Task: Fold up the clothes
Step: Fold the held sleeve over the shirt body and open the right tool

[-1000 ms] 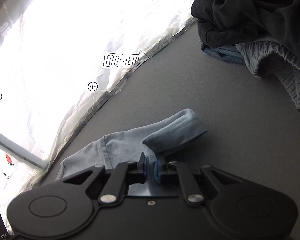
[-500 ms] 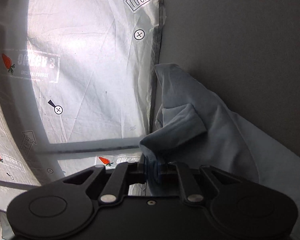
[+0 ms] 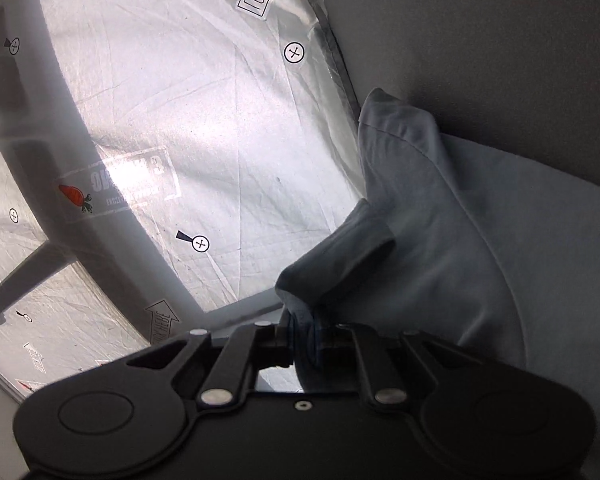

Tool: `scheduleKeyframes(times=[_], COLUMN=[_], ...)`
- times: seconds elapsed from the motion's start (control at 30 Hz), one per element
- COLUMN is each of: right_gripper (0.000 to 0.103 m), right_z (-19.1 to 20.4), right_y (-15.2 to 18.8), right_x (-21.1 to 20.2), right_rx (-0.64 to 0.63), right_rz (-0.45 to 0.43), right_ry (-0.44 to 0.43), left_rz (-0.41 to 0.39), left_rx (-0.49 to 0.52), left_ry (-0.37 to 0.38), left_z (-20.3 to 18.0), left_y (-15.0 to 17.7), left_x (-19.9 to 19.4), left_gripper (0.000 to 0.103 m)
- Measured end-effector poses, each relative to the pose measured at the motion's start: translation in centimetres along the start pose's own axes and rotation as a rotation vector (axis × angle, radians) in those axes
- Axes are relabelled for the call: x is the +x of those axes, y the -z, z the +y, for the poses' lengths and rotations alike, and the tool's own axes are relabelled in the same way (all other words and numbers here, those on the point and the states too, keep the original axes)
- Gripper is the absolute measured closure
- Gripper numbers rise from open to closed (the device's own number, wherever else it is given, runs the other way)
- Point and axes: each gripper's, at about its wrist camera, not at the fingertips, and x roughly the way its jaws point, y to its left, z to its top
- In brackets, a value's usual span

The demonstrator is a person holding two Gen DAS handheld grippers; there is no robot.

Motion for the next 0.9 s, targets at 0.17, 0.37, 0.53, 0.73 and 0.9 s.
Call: scheduleKeyframes(times=[0.17,0.37,0.53,0.73,0.9], right_gripper=[0.093,0.093,0.093,0.086,0.063], right_z=[-2.0,-5.7,-4.4,-4.4,-3.4], right_y=[1.0,2.1,3.4,3.7,4.1], right_x=[1.9,4.0,5.3,6.8,6.8], right_rx=[0.015,0.050,0.046,-0.059,-0.064], right_rz=[0.072,0.112,0.139,0.210,0.213], right_ry=[0.125,0.332,0.255,0.426,0.436], left_rz=[0.003,0.007,0.014,0.030,0.008], left_rx=[-0.049,-0.090,-0.112,-0.112,-0.135], left_ry=[0.006,-0.002,0.007,0.016,0.045], left_z=[1.3,3.2,4.3,4.7,5.0], left_y=[0.4,1.1,2.4,3.3,3.4], left_x=[-0.3,-1.1,-1.4,-1.2,-2.2], left_gripper=[0.000,0.000,0.000,0.000,0.000])
